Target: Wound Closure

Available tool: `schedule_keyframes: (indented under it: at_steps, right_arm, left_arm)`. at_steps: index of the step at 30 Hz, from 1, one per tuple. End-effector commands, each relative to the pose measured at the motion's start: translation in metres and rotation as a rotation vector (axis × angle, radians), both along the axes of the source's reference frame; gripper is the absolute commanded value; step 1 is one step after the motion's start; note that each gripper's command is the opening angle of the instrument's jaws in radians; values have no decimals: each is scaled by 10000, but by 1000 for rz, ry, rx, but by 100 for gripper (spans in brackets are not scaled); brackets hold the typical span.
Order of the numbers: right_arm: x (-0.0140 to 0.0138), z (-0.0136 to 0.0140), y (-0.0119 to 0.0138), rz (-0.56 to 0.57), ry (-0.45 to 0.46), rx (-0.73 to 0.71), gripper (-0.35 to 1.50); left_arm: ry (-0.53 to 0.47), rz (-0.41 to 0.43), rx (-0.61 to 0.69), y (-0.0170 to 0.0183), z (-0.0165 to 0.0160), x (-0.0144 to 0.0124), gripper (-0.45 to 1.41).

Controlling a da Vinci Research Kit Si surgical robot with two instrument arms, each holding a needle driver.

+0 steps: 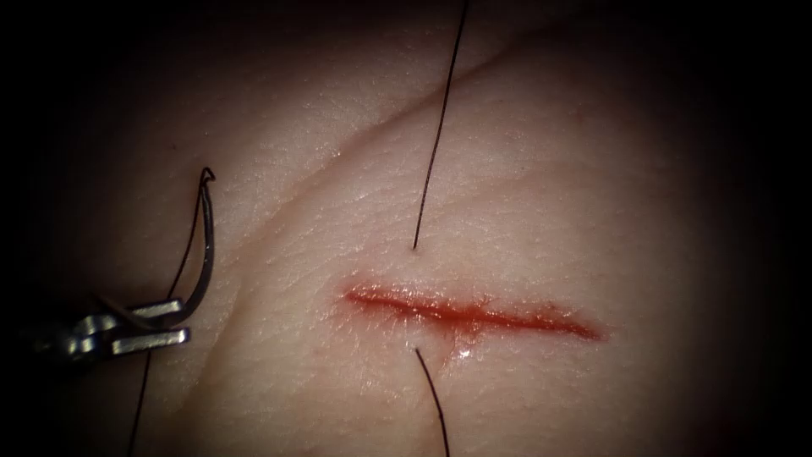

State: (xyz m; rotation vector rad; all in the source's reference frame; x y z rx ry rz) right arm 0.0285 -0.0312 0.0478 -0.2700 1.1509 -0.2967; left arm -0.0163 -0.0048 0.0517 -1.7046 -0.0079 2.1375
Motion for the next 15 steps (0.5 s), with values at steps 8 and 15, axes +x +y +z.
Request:
schedule_keyframes:
  at_steps: [8,15]
  right_arm:
    - [-24,117,60,39,-65,-22,143]
    - [-30,162,70,42,-68,-18,138]
  left_arm:
    - [3,3,0,-9,5,3,-45]
    - [4,2,0,-9,5,1,-45]
